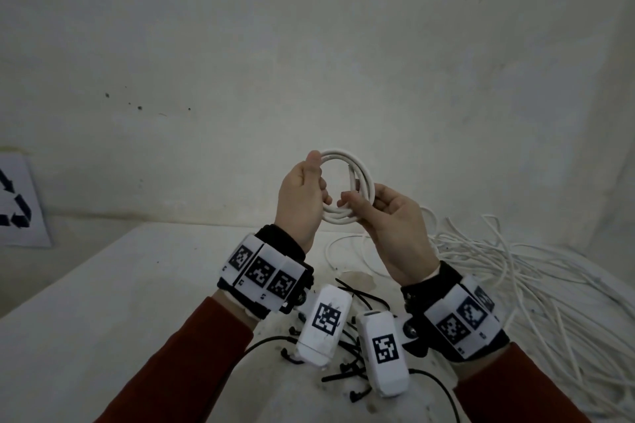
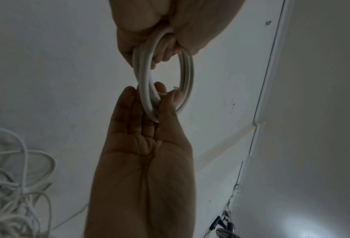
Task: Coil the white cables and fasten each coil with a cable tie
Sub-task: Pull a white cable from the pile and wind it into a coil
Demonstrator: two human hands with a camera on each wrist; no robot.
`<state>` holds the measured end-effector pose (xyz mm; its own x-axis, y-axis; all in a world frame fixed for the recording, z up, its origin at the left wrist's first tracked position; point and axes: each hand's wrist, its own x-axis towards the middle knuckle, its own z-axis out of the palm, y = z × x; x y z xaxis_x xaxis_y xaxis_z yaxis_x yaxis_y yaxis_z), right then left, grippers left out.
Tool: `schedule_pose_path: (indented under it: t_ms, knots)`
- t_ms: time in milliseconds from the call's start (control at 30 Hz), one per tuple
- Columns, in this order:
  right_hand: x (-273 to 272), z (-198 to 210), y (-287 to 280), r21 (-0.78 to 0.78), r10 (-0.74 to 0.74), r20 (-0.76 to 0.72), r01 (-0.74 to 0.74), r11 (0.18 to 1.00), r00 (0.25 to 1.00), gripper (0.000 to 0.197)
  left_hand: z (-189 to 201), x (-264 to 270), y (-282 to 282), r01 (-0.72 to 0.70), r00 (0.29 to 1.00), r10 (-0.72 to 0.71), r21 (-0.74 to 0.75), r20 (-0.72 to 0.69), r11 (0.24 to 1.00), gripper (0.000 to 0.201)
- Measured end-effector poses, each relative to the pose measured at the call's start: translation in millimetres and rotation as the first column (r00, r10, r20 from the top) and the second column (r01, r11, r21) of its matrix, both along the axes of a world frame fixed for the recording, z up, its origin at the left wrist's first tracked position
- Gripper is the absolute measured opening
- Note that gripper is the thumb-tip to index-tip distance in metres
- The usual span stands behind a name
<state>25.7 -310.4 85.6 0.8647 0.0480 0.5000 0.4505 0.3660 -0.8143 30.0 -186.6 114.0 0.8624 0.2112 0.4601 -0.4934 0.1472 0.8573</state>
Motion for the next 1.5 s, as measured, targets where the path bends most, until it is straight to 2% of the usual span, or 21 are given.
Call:
schedule_pose_path:
  t_ms: [133, 267, 367, 467, 600, 667, 767, 867, 1033, 1100, 1167, 1267, 1333, 1433, 1500]
  knots:
    - [-0.5, 0.2, -2.6, 0.078, 0.114, 0.0, -0.113, 0.991, 0.994, 0.016, 0.9, -0.2, -4.3, 0.049, 0.999, -0.05, -0.059, -0.003, 0.997, 0.037]
    - [4.2, -1.4, 0.6, 0.264, 0.266, -0.021, -0.251, 0.931, 0.964, 0.022, 1.0, -2.4, -8.5, 0.131, 0.991, -0.131, -0.152, 0.011, 0.98, 0.037]
    - [7.6, -6.3, 3.7, 0.338, 0.33, -0.03, -0.301, 0.892, 0.943, 0.03, -3.9, -2.7, -10.1, 0.159, 0.987, -0.159, -0.181, 0.012, 0.97, 0.038]
    - [9.5, -10.0, 4.5, 0.333, 0.325, -0.05, -0.291, 0.897, 0.944, 0.03, -9.8, -3.6, -10.2, 0.168, 0.986, -0.169, -0.202, 0.008, 0.965, 0.04]
    - [8.1, -8.3, 5.3, 0.325, 0.305, -0.066, -0.268, 0.907, 0.95, 0.021, -15.9, -4.2, -8.6, 0.188, 0.981, -0.192, -0.206, 0.001, 0.96, 0.04]
    - [8.5, -3.3, 5.1, 0.298, 0.248, -0.111, -0.206, 0.932, 0.962, 0.017, -20.8, -2.8, -5.7, 0.233, 0.968, -0.247, -0.232, -0.037, 0.945, 0.04]
    - [10.2, 6.3, 1.1, 0.166, 0.142, -0.176, -0.113, 0.98, 0.974, 0.021, -26.5, -2.0, 3.6, 0.348, 0.918, -0.384, -0.264, -0.096, 0.9, 0.036]
    - [11.8, 9.9, -3.3, 0.011, 0.095, -0.192, -0.094, 0.995, 0.977, 0.021, -23.7, -5.0, 15.6, 0.38, 0.892, -0.409, -0.17, -0.194, 0.909, 0.025]
    - [12.1, 10.6, -1.3, -0.229, 0.028, -0.164, -0.065, 0.971, 0.986, 0.023, -12.3, -4.3, 25.3, 0.395, 0.868, -0.377, -0.011, -0.324, 0.918, 0.03]
    - [10.1, 12.5, -1.1, -0.3, 0.005, -0.139, -0.047, 0.953, 0.99, 0.026, -9.0, -1.8, 24.2, 0.389, 0.879, -0.343, 0.081, -0.332, 0.918, 0.034]
    - [8.4, 13.3, -1.1, -0.344, -0.019, -0.126, -0.026, 0.939, 0.992, 0.026, -7.7, -0.7, 20.9, 0.362, 0.902, -0.298, 0.173, -0.313, 0.916, 0.031]
    - [6.0, 11.2, 0.2, -0.317, -0.043, -0.146, -0.005, 0.949, 0.988, 0.017, -12.0, 1.9, 15.6, 0.299, 0.929, -0.226, 0.237, -0.292, 0.925, 0.031]
    - [4.1, 9.5, 1.1, -0.218, -0.041, -0.188, -0.001, 0.976, 0.981, 0.007, -15.1, 1.5, 13.2, 0.28, 0.936, -0.204, 0.253, -0.287, 0.926, 0.032]
    - [2.7, 9.8, -0.3, 0.012, 0.041, -0.287, -0.039, 0.999, 0.957, 0.013, -19.2, -2.3, 12.5, 0.259, 0.954, -0.188, 0.323, -0.234, 0.91, 0.027]
    - [2.7, 8.6, -0.6, 0.062, 0.072, -0.321, -0.055, 0.997, 0.944, 0.014, -22.0, -4.1, 13.3, 0.234, 0.968, -0.174, 0.385, -0.183, 0.893, 0.023]
